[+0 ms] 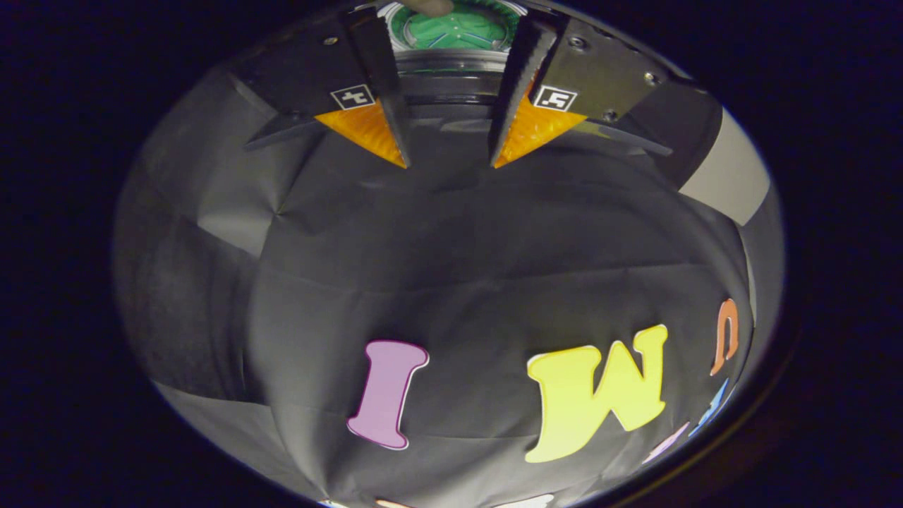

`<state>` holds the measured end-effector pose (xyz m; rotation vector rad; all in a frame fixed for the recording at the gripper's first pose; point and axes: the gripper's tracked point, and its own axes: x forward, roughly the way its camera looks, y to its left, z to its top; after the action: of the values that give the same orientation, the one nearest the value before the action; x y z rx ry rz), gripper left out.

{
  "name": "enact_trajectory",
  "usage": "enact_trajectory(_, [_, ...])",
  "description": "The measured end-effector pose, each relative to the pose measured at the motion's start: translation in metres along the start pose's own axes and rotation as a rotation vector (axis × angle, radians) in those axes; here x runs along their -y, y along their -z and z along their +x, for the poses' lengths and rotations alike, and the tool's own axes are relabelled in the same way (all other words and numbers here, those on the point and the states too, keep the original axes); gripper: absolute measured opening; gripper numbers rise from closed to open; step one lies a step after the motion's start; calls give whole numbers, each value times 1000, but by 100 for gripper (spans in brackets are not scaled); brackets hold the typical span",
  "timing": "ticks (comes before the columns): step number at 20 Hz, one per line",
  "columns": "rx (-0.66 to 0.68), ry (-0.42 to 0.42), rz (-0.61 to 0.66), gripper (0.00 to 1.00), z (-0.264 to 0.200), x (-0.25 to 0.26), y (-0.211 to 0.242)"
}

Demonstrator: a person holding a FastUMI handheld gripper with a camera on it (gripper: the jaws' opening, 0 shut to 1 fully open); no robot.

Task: Put the clothes into the washing machine and then close the washing machine lid.

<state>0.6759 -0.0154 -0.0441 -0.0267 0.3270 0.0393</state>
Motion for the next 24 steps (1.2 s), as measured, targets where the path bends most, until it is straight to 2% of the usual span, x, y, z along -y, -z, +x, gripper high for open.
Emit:
enact_trajectory(9, [89, 1, 12, 68, -7, 1, 2])
enact_trajectory(24, [188, 4, 6, 68, -62, 1, 38])
